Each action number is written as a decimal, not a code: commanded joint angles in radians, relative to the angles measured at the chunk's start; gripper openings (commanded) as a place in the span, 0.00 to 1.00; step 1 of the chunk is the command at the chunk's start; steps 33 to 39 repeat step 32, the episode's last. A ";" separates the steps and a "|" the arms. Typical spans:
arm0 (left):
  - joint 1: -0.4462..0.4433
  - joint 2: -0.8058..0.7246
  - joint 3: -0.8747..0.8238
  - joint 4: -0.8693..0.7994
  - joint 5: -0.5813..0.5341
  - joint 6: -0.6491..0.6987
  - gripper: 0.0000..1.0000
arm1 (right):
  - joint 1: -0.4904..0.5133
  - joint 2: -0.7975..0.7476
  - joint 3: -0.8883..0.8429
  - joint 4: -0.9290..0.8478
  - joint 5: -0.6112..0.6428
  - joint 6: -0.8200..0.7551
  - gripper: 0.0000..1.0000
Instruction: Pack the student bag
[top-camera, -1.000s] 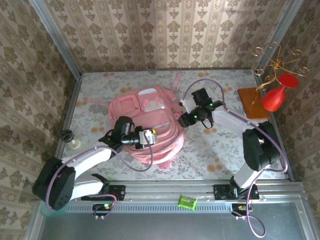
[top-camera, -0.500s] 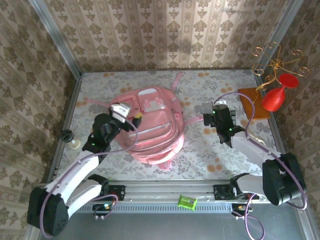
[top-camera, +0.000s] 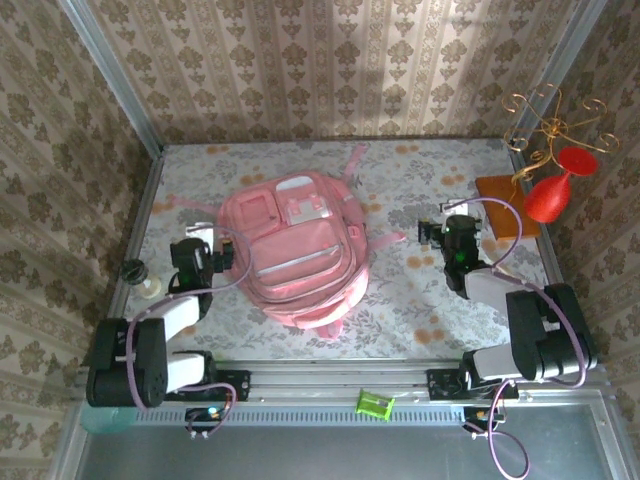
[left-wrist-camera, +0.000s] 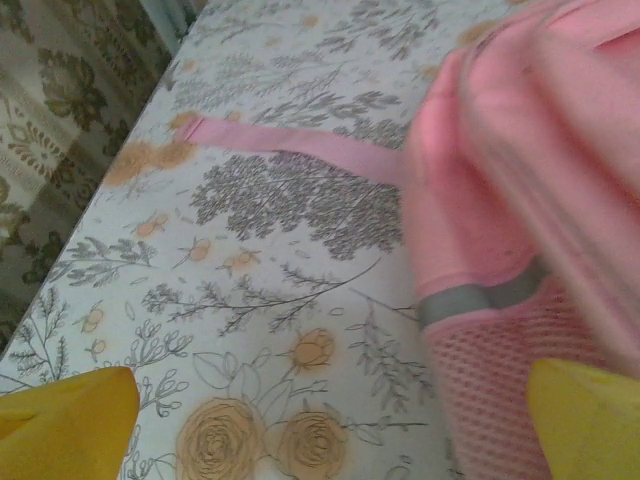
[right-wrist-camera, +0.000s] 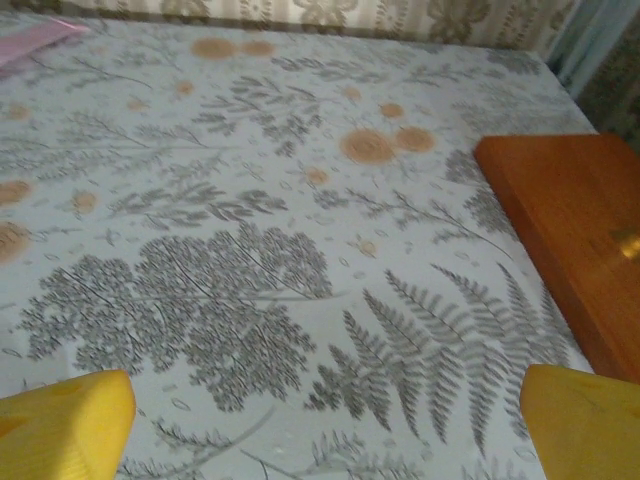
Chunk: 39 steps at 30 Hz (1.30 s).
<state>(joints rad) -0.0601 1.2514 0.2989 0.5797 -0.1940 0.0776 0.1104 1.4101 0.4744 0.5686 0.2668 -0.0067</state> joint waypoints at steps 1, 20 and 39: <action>0.013 0.039 0.012 0.191 0.083 0.017 1.00 | -0.005 0.050 0.010 0.090 -0.091 -0.032 1.00; 0.037 0.300 0.100 0.318 0.163 -0.018 1.00 | -0.107 0.117 -0.069 0.282 -0.208 0.052 1.00; 0.037 0.296 0.101 0.310 0.165 -0.021 1.00 | -0.094 0.119 -0.064 0.277 -0.195 0.042 1.00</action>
